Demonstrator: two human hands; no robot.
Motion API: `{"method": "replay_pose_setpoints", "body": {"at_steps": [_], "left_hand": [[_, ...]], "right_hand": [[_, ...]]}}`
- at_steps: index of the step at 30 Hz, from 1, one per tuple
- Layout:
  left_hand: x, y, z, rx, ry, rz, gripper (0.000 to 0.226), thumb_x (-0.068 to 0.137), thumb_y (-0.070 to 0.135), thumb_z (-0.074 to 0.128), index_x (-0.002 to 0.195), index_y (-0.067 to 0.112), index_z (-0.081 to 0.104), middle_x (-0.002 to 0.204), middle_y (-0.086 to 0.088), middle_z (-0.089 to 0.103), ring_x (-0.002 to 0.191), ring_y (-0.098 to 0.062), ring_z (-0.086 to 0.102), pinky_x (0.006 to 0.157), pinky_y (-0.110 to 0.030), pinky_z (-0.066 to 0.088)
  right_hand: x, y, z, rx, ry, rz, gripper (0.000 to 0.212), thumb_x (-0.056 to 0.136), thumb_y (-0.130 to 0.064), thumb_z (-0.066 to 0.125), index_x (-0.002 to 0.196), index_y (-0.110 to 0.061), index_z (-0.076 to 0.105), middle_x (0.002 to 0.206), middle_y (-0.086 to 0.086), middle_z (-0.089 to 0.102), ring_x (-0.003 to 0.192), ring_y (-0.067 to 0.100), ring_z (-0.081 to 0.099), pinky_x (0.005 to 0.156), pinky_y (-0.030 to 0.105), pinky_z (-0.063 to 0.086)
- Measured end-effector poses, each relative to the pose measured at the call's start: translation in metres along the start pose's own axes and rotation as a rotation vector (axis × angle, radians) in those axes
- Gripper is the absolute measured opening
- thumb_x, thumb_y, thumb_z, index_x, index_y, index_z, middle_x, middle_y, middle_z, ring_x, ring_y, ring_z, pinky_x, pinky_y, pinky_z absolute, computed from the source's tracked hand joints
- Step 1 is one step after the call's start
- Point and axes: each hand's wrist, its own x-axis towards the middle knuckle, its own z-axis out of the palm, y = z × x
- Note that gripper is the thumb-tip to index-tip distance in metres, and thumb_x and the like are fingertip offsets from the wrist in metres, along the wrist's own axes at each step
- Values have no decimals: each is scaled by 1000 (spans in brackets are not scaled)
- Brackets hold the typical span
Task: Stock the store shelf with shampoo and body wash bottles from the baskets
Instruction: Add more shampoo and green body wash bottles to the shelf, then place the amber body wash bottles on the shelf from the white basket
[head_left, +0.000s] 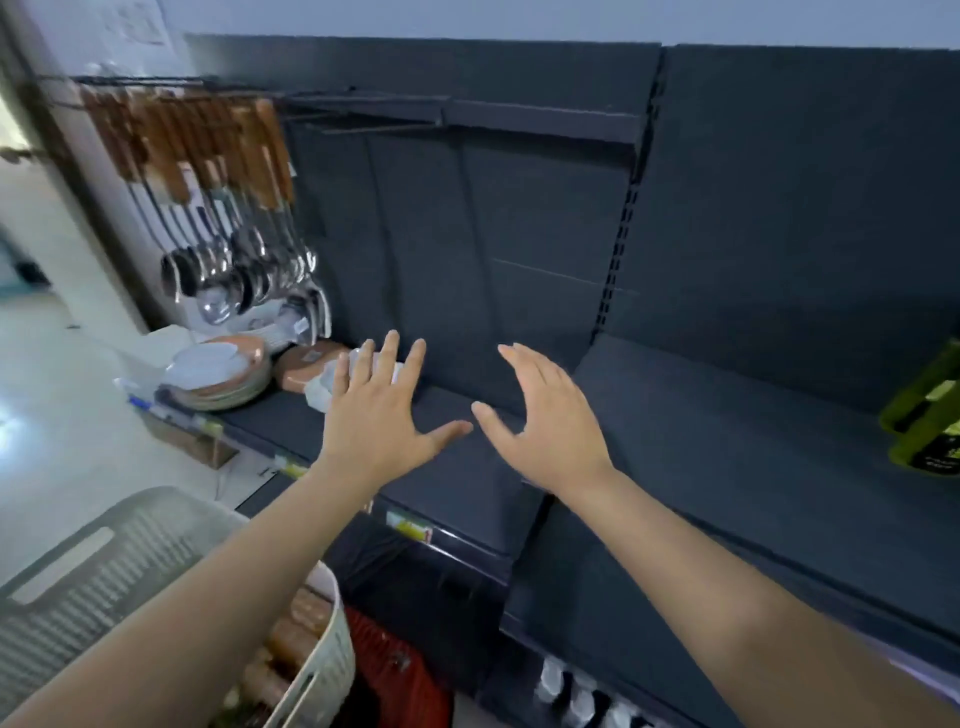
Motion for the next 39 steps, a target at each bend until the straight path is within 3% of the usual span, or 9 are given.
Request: {"method": "replay_pose_setpoints", "body": {"at_steps": [7,11,19,22,26,30,32,36,39], "left_hand": [[-89,-137,19,-5,-95,-454,117,64,95,11,156,23,15,163,-9,14,148,-33,14,119,-49,13],[-137,-188,35,0,-182,-694,111,70,93,28,155,23,17,162,-10,16,147,-34,17,119,-48,16],[-223,-202,107,-67,-536,-1032,116,70,83,55,156,29,0,161,-8,16,142,-34,27,117,-46,24],[-239,-196,132,-151,-595,-1222,118,69,76,64,156,27,2,154,-11,30,137,-33,33,111,-44,29],[-243,-187,151,-187,-554,-1318,119,74,61,72,153,28,-10,151,-13,23,129,-36,40,103,-48,39],[-243,-183,157,-216,-542,-1366,120,76,55,72,151,32,-20,146,-14,22,106,-33,55,73,-39,50],[-242,-185,156,-314,-528,-1417,122,75,50,74,149,36,-21,145,-16,22,97,-31,60,65,-34,50],[-240,-192,148,-450,-474,-1507,127,72,37,82,152,35,-18,149,-17,22,110,-33,57,69,-32,50],[-241,-198,139,-480,-386,-1576,120,75,35,80,155,19,-9,154,-17,21,123,-36,51,85,-37,51]], "right_hand": [[4,-104,110,144,-319,-172,58,95,-39,53,145,-19,35,149,-6,36,137,13,32,108,31,35],[-4,-140,168,240,-500,-218,52,94,-33,55,142,-19,39,144,-5,40,132,13,38,103,27,36],[-36,-169,271,301,-862,-200,48,92,-29,59,135,-17,45,136,1,48,124,20,48,99,31,40],[-40,-169,297,288,-943,-192,47,92,-27,58,136,-17,44,136,2,47,123,20,47,95,28,38],[-40,-165,317,293,-989,-177,41,92,-23,58,131,-16,47,130,5,49,117,22,50,97,32,41],[-39,-160,331,273,-1024,-146,42,91,-22,58,131,-15,47,133,6,47,115,23,51,97,35,43],[-40,-158,337,261,-1051,-136,43,91,-21,59,131,-14,47,134,7,46,116,24,50,97,34,42],[-42,-155,345,199,-1134,-146,50,89,-21,61,136,-13,43,137,9,46,126,26,45,103,39,42],[-42,-156,348,126,-1172,-160,49,90,-20,62,135,-11,46,130,8,54,118,25,53,95,36,47]]}}
